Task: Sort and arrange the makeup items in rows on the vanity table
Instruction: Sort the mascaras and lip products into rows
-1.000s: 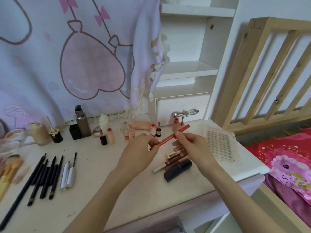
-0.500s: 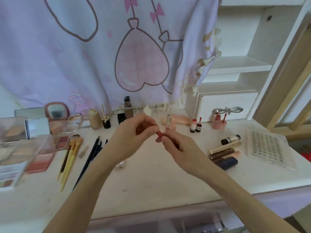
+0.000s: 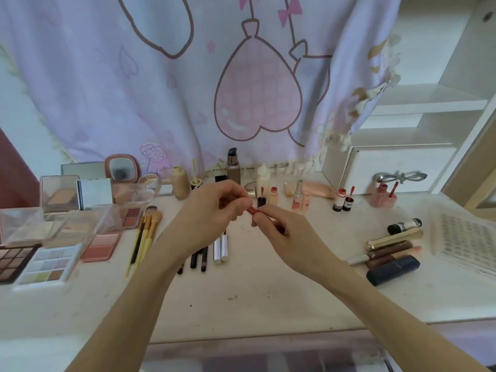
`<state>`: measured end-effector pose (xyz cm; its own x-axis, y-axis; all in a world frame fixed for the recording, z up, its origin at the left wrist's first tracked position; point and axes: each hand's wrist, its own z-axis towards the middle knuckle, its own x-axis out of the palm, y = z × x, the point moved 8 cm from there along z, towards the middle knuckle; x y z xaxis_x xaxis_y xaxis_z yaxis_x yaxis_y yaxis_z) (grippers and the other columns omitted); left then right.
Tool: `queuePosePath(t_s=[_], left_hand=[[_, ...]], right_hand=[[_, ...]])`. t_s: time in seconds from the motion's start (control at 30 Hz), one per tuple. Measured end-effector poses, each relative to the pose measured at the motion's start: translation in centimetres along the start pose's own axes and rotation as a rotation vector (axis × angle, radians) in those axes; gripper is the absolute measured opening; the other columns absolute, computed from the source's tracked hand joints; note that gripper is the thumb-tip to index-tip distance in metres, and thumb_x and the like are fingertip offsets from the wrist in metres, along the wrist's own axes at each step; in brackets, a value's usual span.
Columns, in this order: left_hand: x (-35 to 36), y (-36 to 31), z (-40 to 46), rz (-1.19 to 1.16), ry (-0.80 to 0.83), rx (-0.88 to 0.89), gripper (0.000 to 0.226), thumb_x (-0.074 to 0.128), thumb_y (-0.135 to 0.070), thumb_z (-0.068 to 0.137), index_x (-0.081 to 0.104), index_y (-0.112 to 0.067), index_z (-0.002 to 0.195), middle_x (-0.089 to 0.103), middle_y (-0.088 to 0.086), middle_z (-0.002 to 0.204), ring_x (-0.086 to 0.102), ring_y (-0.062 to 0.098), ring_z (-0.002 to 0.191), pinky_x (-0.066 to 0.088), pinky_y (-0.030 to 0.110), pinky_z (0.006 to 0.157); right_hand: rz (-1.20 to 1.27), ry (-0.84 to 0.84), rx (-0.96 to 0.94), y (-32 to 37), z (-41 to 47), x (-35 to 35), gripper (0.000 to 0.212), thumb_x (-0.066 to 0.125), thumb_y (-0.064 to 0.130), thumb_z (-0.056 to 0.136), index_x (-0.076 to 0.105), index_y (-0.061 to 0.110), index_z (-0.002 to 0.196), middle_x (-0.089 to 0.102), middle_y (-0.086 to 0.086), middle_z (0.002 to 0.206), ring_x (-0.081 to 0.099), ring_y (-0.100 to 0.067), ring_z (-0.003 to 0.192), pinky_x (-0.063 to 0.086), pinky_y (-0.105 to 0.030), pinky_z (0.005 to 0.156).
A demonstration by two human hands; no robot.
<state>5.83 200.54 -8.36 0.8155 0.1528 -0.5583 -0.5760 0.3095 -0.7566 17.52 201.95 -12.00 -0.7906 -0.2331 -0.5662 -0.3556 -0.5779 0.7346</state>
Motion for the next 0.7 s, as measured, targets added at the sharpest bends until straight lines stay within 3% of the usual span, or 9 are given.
queuePosePath(t_s=[0.2,0.33,0.43,0.5,0.6,0.7], left_hand=[[-0.8,1.3,0.2,-0.049,0.018,-0.060,0.009,0.061,-0.019,0.086,0.064,-0.024,0.079,0.065,-0.013,0.062,0.055,-0.002,0.053,0.046,0.011,0.055],[-2.8,3.8,0.0,-0.087,-0.122,-0.173,0.008,0.062,-0.014,0.086,0.063,-0.020,0.081,0.069,-0.004,0.069,0.062,0.003,0.060,0.051,0.015,0.058],[-3.0,5.8,-1.2,0.132,-0.258,-0.282,0.008,0.062,-0.018,0.085,0.060,-0.023,0.080,0.065,-0.007,0.074,0.060,0.004,0.069,0.043,0.011,0.059],[-1.6,6.2,-2.0,0.255,-0.307,-0.303,0.006,0.060,-0.019,0.087,0.057,-0.020,0.081,0.059,-0.009,0.074,0.055,0.002,0.068,0.040,0.009,0.053],[1.7,5.9,-2.4,0.441,-0.271,-0.262,0.009,0.054,-0.023,0.090,0.049,-0.020,0.084,0.052,-0.007,0.076,0.048,0.006,0.071,0.036,0.017,0.056],[3.9,5.3,-2.5,0.582,-0.259,-0.140,0.011,0.050,-0.025,0.092,0.049,-0.016,0.086,0.054,-0.002,0.083,0.042,0.014,0.085,0.034,0.025,0.070]], right_hand=[[0.037,0.164,0.194,-1.9,-0.1,1.0,0.030,0.047,0.054,0.085,0.056,0.026,0.092,0.051,0.010,0.058,0.044,-0.002,0.048,0.034,-0.013,0.049],[-0.021,0.276,0.276,-3.6,-0.8,0.8,0.009,0.050,0.034,0.092,0.054,0.026,0.094,0.058,0.012,0.075,0.054,0.002,0.063,0.039,-0.011,0.057],[0.047,0.210,0.413,-5.6,-1.0,0.6,0.012,0.047,0.023,0.095,0.059,0.025,0.095,0.056,0.008,0.066,0.053,0.003,0.052,0.047,-0.014,0.061],[0.151,0.109,0.541,-6.8,-0.9,0.6,0.012,0.051,0.023,0.094,0.062,0.023,0.091,0.059,0.003,0.066,0.058,-0.003,0.054,0.054,-0.028,0.069],[0.111,0.011,0.601,-7.8,0.2,1.1,0.014,0.056,0.026,0.090,0.069,0.022,0.093,0.063,0.007,0.076,0.054,-0.005,0.064,0.043,-0.018,0.051],[0.074,-0.010,0.614,-8.1,1.3,2.2,0.016,0.060,0.028,0.087,0.073,0.020,0.091,0.069,0.001,0.081,0.051,-0.005,0.059,0.039,-0.014,0.043]])
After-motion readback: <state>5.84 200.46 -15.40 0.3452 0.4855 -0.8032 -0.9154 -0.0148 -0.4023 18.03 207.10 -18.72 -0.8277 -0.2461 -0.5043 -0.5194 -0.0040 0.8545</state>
